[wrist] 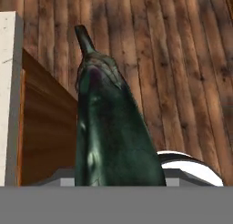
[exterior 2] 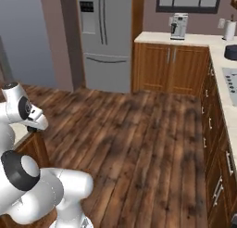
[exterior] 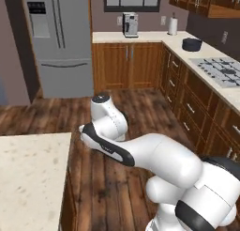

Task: Turn on the sink faucet. Then move the eggplant from the counter to the sink. Turn off the sink. Move the vegetable from the sink to the pot next to the stove. Finally move the pot to the front right burner.

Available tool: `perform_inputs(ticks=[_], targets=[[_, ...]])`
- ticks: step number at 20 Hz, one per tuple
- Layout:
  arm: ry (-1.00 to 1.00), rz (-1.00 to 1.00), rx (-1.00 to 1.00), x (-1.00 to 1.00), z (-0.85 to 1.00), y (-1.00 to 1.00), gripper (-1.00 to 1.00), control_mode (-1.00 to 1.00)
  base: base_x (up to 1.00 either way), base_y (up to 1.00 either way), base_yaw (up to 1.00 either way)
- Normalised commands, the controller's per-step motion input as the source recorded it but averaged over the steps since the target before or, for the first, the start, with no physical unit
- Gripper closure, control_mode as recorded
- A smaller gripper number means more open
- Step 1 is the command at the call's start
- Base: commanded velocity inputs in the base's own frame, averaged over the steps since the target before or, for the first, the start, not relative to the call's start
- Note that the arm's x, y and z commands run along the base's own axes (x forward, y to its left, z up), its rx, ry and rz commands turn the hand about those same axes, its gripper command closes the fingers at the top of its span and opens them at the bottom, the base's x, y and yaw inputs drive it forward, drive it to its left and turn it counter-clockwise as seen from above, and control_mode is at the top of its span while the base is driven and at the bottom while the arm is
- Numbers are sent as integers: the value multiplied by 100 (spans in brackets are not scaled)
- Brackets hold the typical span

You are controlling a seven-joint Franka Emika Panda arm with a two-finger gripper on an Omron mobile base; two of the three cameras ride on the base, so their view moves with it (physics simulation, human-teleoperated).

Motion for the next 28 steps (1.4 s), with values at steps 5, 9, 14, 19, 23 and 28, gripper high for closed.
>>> perform_inputs(ticks=[5,9,14,19,23,28], targets=[[0,0,0,0,0,0,100,100,11,-35,-54],[0,0,0,0,0,0,100,100,36,-20,-53],[0,0,0,0,0,0,100,100,67,-7,-48],[0,0,0,0,0,0,100,100,83,0,-41],[0,0,0,0,0,0,100,100,90,1,-38],[0,0,0,0,0,0,100,100,100,14,-32]])
